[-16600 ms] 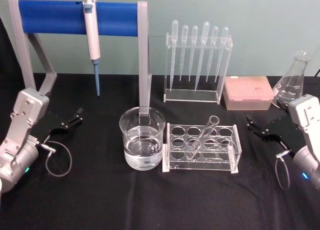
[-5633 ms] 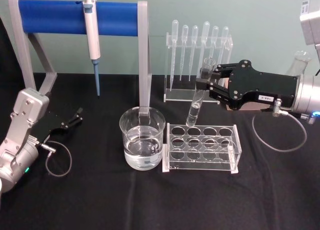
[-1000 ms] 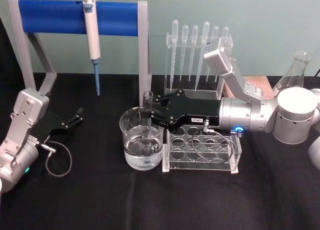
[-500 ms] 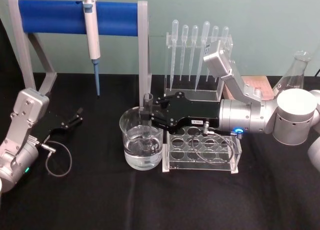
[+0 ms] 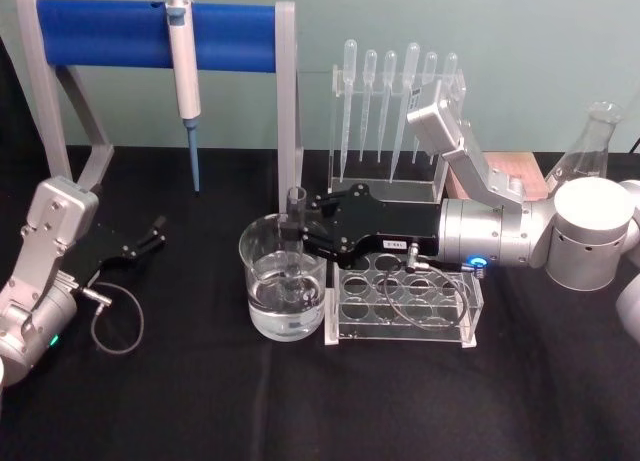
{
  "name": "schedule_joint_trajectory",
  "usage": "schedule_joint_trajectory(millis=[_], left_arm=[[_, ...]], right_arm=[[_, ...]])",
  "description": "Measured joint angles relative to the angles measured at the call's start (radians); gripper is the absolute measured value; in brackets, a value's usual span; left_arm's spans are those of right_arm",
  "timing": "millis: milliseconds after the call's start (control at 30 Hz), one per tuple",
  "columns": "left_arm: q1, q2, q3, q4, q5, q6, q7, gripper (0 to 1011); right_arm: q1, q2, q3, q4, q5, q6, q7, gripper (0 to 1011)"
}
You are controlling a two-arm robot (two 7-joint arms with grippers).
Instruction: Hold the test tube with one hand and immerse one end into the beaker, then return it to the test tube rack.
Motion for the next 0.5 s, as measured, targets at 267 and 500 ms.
schedule_joint_trajectory(millis=[267,500], left_arm=[[0.000,0.000,0.000,0.000,0.000,0.000,0.000,1000],[0.000,0.000,0.000,0.000,0.000,0.000,0.000,1000]], right_arm=[[0.000,0.000,0.000,-0.001,0.000,0.000,0.000,238],[0.000,0.000,0.000,-0.001,0.001,0.001,-0.001,238]])
